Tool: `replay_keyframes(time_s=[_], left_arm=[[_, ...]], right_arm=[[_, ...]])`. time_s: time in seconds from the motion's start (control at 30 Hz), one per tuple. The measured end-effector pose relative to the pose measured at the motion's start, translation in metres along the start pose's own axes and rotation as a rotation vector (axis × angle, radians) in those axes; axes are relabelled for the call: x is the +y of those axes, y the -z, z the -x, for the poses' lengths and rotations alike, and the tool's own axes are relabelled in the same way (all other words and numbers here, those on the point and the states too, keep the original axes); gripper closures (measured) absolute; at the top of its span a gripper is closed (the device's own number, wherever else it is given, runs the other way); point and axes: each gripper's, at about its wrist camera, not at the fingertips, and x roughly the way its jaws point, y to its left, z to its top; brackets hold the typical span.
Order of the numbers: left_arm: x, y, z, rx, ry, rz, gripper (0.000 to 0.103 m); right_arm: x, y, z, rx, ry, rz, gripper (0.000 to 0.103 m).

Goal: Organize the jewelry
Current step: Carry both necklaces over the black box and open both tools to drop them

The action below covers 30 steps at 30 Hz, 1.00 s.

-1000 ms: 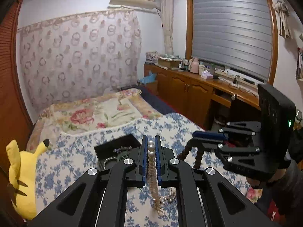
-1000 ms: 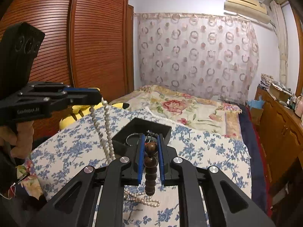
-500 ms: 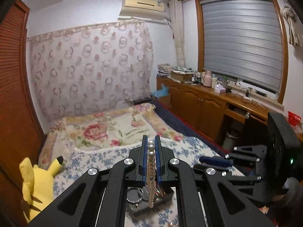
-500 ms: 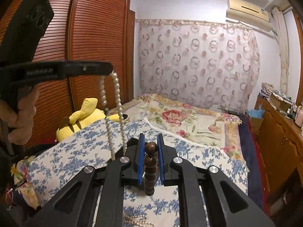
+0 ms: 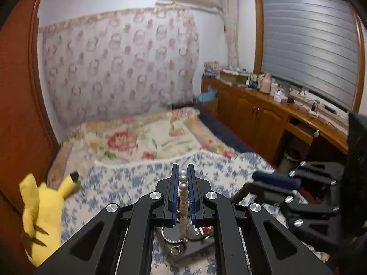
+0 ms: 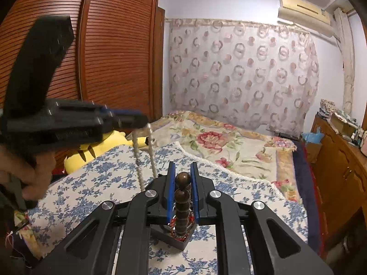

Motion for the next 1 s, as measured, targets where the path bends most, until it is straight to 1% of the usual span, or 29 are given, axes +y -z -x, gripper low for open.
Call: replay_keyframes(time_s=[0.17,0.3,0.47,0.53,0.57,0.6,0.63,0.67,0.7,0.73,0.77,0.8,0.87,0.9,0.97,1.0], left_arm=[[0.015,0.025,-0.023,0.057,0.000,0.037,0.096],[0.024,0.041,-0.033,0.080,-0.006,0.063,0.096],[0.033,0.050,-0.033,0.086,-0.013,0.075,0.095],[0.033,0.053,-0.032,0.085,-0.019,0.074,0.087],[0.034,0.054,-0.031,0.082,-0.022,0.074,0.081],[0.034,0.057,-0.029,0.079,-0.024,0.073,0.077],[0.034,0.059,-0.028,0.079,-0.025,0.072,0.075],[0.034,0.062,-0.027,0.080,-0.026,0.072,0.072],[0.035,0.065,-0.025,0.080,-0.028,0.073,0.063],[0.034,0.067,-0.023,0.080,-0.030,0.076,0.056],[0.035,0.070,-0.021,0.077,-0.031,0.080,0.042],[0.036,0.073,-0.019,0.070,-0.032,0.082,0.029],[0.036,0.081,-0.013,0.057,-0.035,0.076,0.019],[0.036,0.085,-0.011,0.057,-0.042,0.074,0.014],[0.036,0.090,-0.008,0.060,-0.045,0.073,0.008],[0.035,0.093,-0.007,0.059,-0.040,0.072,0.008]], right_arm=[[0.004,0.009,-0.023,0.039,-0.014,-0.009,0.088],[0.005,0.017,-0.040,0.073,-0.024,-0.028,0.088],[0.004,0.024,-0.055,0.106,-0.034,-0.045,0.088],[0.005,0.025,-0.058,0.115,-0.034,-0.044,0.088],[0.005,0.026,-0.059,0.117,-0.033,-0.042,0.088],[0.004,0.027,-0.061,0.119,-0.031,-0.041,0.088],[0.004,0.028,-0.061,0.121,-0.030,-0.041,0.087],[0.004,0.028,-0.062,0.124,-0.029,-0.043,0.087],[0.003,0.029,-0.063,0.128,-0.028,-0.047,0.087],[0.003,0.029,-0.063,0.130,-0.022,-0.050,0.078],[0.002,0.030,-0.062,0.126,-0.012,-0.051,0.071],[0.001,0.030,-0.061,0.118,-0.005,-0.051,0.071],[-0.001,0.031,-0.054,0.109,-0.008,-0.055,0.071],[-0.002,0.032,-0.050,0.103,-0.010,-0.058,0.071],[-0.004,0.034,-0.043,0.096,-0.008,-0.055,0.071],[-0.005,0.036,-0.038,0.093,-0.008,-0.053,0.071]])
